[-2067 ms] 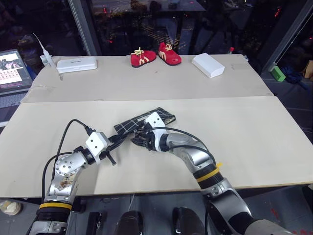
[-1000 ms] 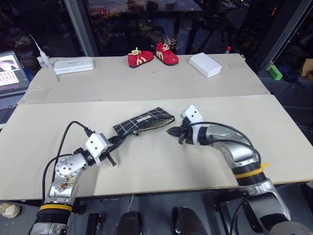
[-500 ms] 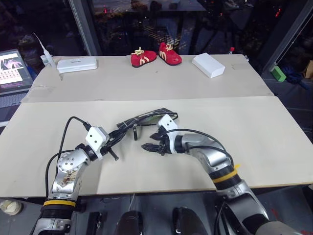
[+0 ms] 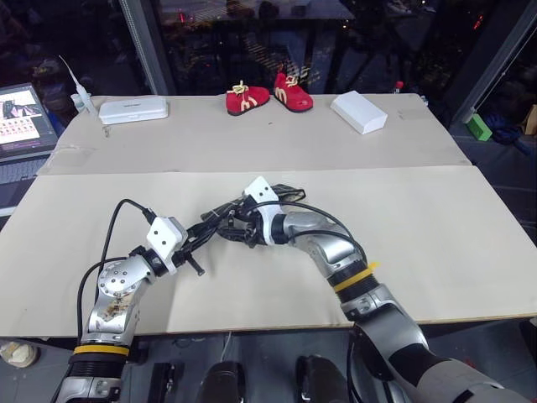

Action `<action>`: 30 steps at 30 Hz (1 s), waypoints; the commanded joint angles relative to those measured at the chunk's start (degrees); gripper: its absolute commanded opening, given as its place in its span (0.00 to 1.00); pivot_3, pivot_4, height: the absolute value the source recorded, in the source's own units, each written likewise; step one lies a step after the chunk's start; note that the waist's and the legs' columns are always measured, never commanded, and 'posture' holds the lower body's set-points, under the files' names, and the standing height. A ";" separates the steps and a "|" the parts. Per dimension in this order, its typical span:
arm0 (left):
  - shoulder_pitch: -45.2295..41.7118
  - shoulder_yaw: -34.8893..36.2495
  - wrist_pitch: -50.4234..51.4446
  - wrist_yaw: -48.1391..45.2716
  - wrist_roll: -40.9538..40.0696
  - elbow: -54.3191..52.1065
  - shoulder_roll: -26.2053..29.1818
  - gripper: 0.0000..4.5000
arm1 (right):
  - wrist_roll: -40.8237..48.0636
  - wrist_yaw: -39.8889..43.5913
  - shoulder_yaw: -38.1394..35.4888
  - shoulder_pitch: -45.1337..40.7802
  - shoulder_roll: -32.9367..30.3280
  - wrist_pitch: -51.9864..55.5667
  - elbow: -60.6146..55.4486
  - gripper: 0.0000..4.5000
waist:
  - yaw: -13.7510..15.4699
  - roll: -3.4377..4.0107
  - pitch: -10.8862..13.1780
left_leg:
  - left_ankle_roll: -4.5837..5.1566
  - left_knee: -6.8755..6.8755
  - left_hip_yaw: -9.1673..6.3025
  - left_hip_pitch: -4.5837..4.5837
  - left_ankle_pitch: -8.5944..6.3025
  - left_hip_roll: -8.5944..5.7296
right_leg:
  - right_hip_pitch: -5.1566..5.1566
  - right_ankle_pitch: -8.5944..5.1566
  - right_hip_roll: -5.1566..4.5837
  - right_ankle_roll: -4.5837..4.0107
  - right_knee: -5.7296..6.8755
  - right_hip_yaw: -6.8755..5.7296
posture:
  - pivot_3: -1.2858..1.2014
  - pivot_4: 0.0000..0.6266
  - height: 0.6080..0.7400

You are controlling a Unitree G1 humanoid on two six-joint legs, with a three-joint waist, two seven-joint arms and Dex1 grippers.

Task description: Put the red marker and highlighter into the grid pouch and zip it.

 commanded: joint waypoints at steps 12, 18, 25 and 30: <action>-1.28 0.74 -1.46 -0.10 0.25 -0.58 0.63 0.00 | 0.35 3.98 -1.05 0.14 -2.83 -3.22 -3.50 0.00 | -0.08 0.00 0.00 | 0.00 0.00 0.00 0.00 0.00 0.00 | -0.01 0.00 0.00 0.00 0.00 0.00 | 0.52 0.24 1.00; -1.56 0.80 -1.58 -0.07 0.52 -0.43 0.45 0.00 | -0.10 5.08 -1.66 3.08 -9.04 -0.40 -8.87 0.00 | 0.08 0.00 0.00 | 0.00 0.00 0.00 0.00 0.00 0.00 | 0.00 0.00 -0.01 0.00 0.00 0.00 | 0.52 0.24 1.00; -1.00 0.94 -1.63 -0.06 0.42 -0.55 0.66 0.00 | 0.96 10.37 -5.63 9.57 -23.88 0.33 -16.40 0.00 | 0.35 0.00 0.00 | 0.01 0.00 0.00 -0.03 -0.01 -0.05 | 0.02 0.00 -0.06 0.00 -0.09 -0.01 | 0.52 0.24 1.00; -0.76 1.15 -1.52 0.00 0.33 -0.77 0.81 0.00 | 1.14 12.63 -8.26 10.21 -30.76 -1.40 -14.67 0.00 | -0.03 -0.01 0.00 | 0.02 0.00 0.02 0.03 -0.01 -0.02 | 0.01 0.00 0.01 0.00 -0.07 0.02 | 0.52 0.24 1.00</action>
